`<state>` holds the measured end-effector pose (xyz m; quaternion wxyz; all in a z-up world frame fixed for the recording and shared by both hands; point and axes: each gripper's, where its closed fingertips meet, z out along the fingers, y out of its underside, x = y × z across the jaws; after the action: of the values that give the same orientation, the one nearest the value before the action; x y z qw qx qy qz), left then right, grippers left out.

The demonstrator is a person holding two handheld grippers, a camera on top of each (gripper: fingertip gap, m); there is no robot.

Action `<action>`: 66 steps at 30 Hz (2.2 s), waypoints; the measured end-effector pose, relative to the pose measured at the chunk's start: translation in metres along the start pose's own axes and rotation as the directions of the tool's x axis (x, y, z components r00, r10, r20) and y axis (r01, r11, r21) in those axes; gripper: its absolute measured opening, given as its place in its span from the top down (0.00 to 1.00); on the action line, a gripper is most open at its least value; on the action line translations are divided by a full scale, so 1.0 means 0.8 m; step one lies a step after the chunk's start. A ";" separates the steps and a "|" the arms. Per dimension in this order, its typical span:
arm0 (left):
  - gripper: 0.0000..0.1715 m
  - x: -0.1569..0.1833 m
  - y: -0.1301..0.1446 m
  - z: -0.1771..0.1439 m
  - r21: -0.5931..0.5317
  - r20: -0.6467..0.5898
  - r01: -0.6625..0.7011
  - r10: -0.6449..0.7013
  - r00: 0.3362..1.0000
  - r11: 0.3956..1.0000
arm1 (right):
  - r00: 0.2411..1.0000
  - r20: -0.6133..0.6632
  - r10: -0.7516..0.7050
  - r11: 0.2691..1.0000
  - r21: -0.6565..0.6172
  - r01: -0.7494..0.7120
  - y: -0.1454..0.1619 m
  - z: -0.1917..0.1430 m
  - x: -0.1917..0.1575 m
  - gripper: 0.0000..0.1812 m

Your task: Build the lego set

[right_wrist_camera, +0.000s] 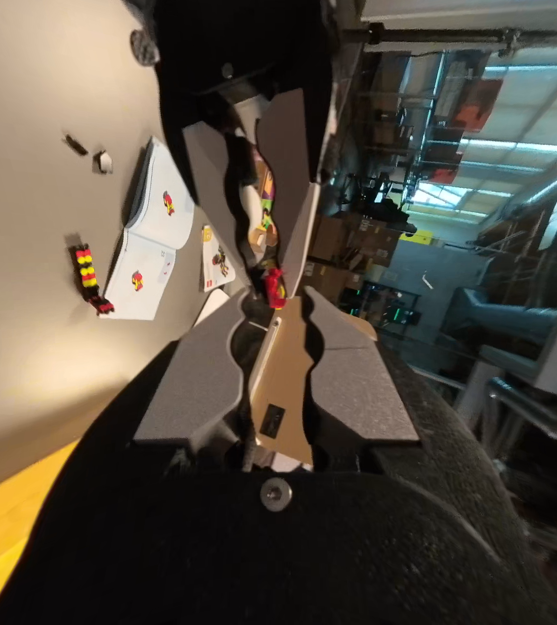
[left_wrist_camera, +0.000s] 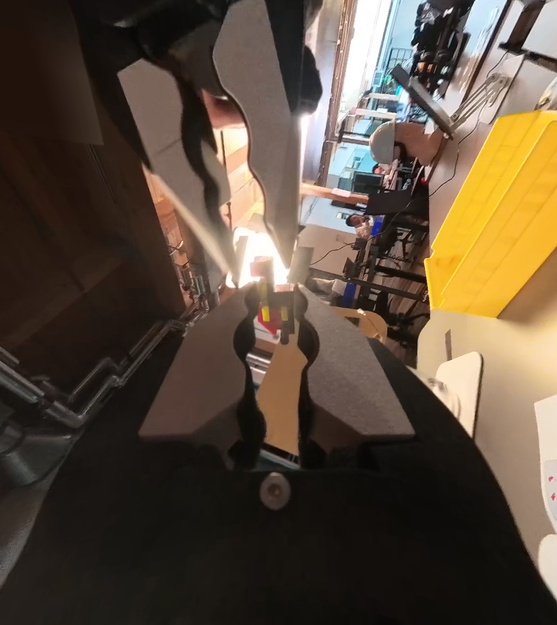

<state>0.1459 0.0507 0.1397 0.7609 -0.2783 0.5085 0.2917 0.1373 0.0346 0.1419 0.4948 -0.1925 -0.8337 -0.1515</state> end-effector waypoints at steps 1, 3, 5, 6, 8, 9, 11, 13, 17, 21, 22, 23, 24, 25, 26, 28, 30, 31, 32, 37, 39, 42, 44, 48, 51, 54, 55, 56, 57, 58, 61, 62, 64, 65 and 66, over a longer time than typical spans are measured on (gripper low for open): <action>0.89 0.002 0.000 0.001 0.005 -0.007 0.013 -0.013 1.000 1.000 | 0.999 0.001 0.036 0.999 0.002 -0.036 0.001 0.000 0.001 0.79; 0.89 0.006 0.000 0.002 0.004 -0.015 0.014 -0.014 1.000 1.000 | 0.998 -0.004 0.064 0.998 0.027 -0.064 -0.002 -0.002 0.001 0.76; 0.89 0.010 0.003 0.004 -0.003 -0.021 0.011 -0.011 1.000 1.000 | 0.998 -0.019 0.064 0.997 0.036 -0.063 0.000 -0.004 -0.001 0.75; 0.89 0.013 0.004 0.005 -0.004 -0.029 0.016 -0.016 0.999 1.000 | 0.997 -0.021 0.070 0.997 0.041 -0.069 0.001 -0.004 -0.004 0.74; 0.89 0.019 0.007 0.007 -0.005 -0.046 0.032 -0.032 0.998 0.999 | 0.994 -0.035 0.100 0.993 0.060 -0.098 0.008 -0.003 -0.012 0.72; 0.89 0.023 0.010 0.008 -0.010 -0.057 0.037 -0.037 0.998 0.999 | 0.991 -0.055 0.121 0.990 0.074 -0.117 0.013 -0.003 -0.016 0.71; 0.89 0.036 0.016 0.009 -0.029 -0.076 0.036 -0.038 0.996 0.999 | 0.973 -0.129 0.189 0.978 0.110 -0.175 0.035 -0.004 -0.024 0.70; 0.89 0.061 0.020 0.003 -0.061 -0.108 0.023 -0.030 0.994 0.998 | 0.935 -0.224 0.276 0.960 0.104 -0.258 0.081 -0.005 -0.044 0.69; 0.89 0.170 0.025 -0.034 -0.138 -0.274 -0.107 0.066 0.960 0.985 | 0.764 -0.343 0.546 0.837 0.191 -0.512 0.172 0.013 -0.127 0.69; 0.89 0.268 0.028 -0.072 -0.179 -0.445 -0.201 0.103 0.890 0.963 | 0.615 -0.275 0.739 0.673 0.336 -0.658 0.190 0.084 -0.201 0.71; 0.89 0.287 0.026 -0.079 -0.199 -0.486 -0.152 0.037 0.873 0.968 | 0.600 -0.279 0.749 0.662 0.350 -0.663 0.194 0.102 -0.206 0.71; 0.89 0.298 0.027 -0.083 -0.231 -0.509 -0.124 -0.011 0.861 0.965 | 0.583 -0.290 0.759 0.651 0.373 -0.662 0.198 0.117 -0.206 0.72; 0.89 0.305 0.029 -0.085 -0.260 -0.522 -0.117 -0.038 0.852 0.959 | 0.560 -0.301 0.772 0.635 0.404 -0.659 0.203 0.130 -0.201 0.73; 0.89 0.309 0.030 -0.085 -0.283 -0.534 -0.110 -0.061 0.843 0.953 | 0.532 -0.308 0.789 0.614 0.436 -0.658 0.209 0.142 -0.195 0.74; 0.89 0.316 0.031 -0.086 -0.302 -0.551 -0.099 -0.089 0.830 0.948 | 0.505 -0.312 0.805 0.593 0.466 -0.657 0.215 0.153 -0.190 0.74; 0.89 0.331 0.033 -0.087 -0.343 -0.579 -0.085 -0.139 0.804 0.935 | 0.489 -0.336 0.805 0.593 0.493 -0.637 0.229 0.176 -0.188 0.76; 0.89 0.343 0.039 -0.088 -0.372 -0.600 -0.124 -0.137 0.788 0.920 | 0.540 -0.365 0.758 0.651 0.447 -0.613 0.239 0.188 -0.186 0.77; 0.89 0.348 0.041 -0.088 -0.374 -0.606 -0.147 -0.121 0.786 0.916 | 0.570 -0.363 0.737 0.674 0.452 -0.584 0.238 0.189 -0.187 0.77; 0.89 0.350 0.043 -0.086 -0.372 -0.604 -0.162 -0.106 0.790 0.914 | 0.592 -0.363 0.720 0.690 0.467 -0.553 0.236 0.188 -0.189 0.79; 0.89 0.351 0.048 -0.081 -0.328 -0.636 -0.213 -0.049 0.770 0.920 | 0.558 -0.333 0.760 0.639 0.537 -0.550 0.240 0.170 -0.188 0.80; 0.88 0.351 0.045 -0.083 -0.303 -0.664 -0.223 -0.037 0.747 0.927 | 0.541 -0.309 0.782 0.610 0.559 -0.561 0.239 0.168 -0.186 0.81; 0.77 0.344 0.036 -0.082 -0.333 -0.683 -0.157 -0.123 0.720 0.930 | 0.535 -0.296 0.791 0.596 0.566 -0.570 0.239 0.168 -0.187 0.81; 0.69 0.337 0.031 -0.081 -0.354 -0.682 -0.126 -0.164 0.713 0.927 | 0.532 -0.291 0.795 0.590 0.574 -0.568 0.237 0.165 -0.186 0.81; 0.64 0.333 0.023 -0.088 -0.394 -0.683 -0.056 -0.251 0.686 0.917 | 0.533 -0.283 0.797 0.586 0.578 -0.568 0.234 0.165 -0.186 0.80; 0.66 0.332 0.027 -0.100 -0.487 -0.661 0.011 -0.377 0.649 0.873 | 0.522 -0.285 0.804 0.578 0.584 -0.571 0.235 0.164 -0.185 0.80; 0.69 0.333 0.019 -0.111 -0.579 -0.620 0.157 -0.558 0.552 0.800 | 0.504 -0.282 0.817 0.562 0.587 -0.583 0.238 0.166 -0.183 0.80; 0.69 0.331 0.019 -0.113 -0.604 -0.598 0.186 -0.594 0.538 0.775 | 0.499 -0.278 0.821 0.557 0.586 -0.589 0.239 0.168 -0.183 0.80; 0.70 0.330 0.023 -0.114 -0.625 -0.575 0.198 -0.617 0.537 0.755 | 0.495 -0.274 0.824 0.552 0.586 -0.593 0.240 0.170 -0.183 0.80; 0.71 0.330 0.031 -0.114 -0.650 -0.547 0.193 -0.629 0.552 0.735 | 0.492 -0.272 0.827 0.548 0.586 -0.597 0.241 0.171 -0.182 0.80; 0.71 0.332 0.041 -0.115 -0.674 -0.529 0.175 -0.634 0.565 0.718 | 0.488 -0.270 0.830 0.544 0.587 -0.600 0.241 0.173 -0.181 0.80; 0.70 0.338 0.037 -0.108 -0.677 -0.521 0.229 -0.675 0.523 0.700 | 0.476 -0.262 0.839 0.530 0.588 -0.611 0.243 0.175 -0.180 0.80; 0.71 0.340 0.035 -0.106 -0.681 -0.524 0.242 -0.691 0.498 0.691 | 0.474 -0.260 0.841 0.528 0.587 -0.614 0.243 0.176 -0.180 0.80; 0.72 0.343 0.031 -0.107 -0.687 -0.546 0.232 -0.699 0.462 0.689 | 0.469 -0.257 0.845 0.522 0.590 -0.616 0.244 0.176 -0.180 0.80; 0.73 0.344 0.027 -0.109 -0.687 -0.561 0.219 -0.698 0.445 0.693 | 0.465 -0.255 0.848 0.517 0.591 -0.619 0.245 0.176 -0.180 0.80; 0.73 0.344 0.021 -0.111 -0.687 -0.575 0.213 -0.699 0.425 0.695 | 0.461 -0.253 0.851 0.513 0.592 -0.622 0.246 0.176 -0.180 0.80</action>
<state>0.1655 0.0424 -0.1493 0.3870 -0.7035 0.5955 0.0263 0.1847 0.2457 -0.0385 0.7411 -0.3840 -0.5043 0.2213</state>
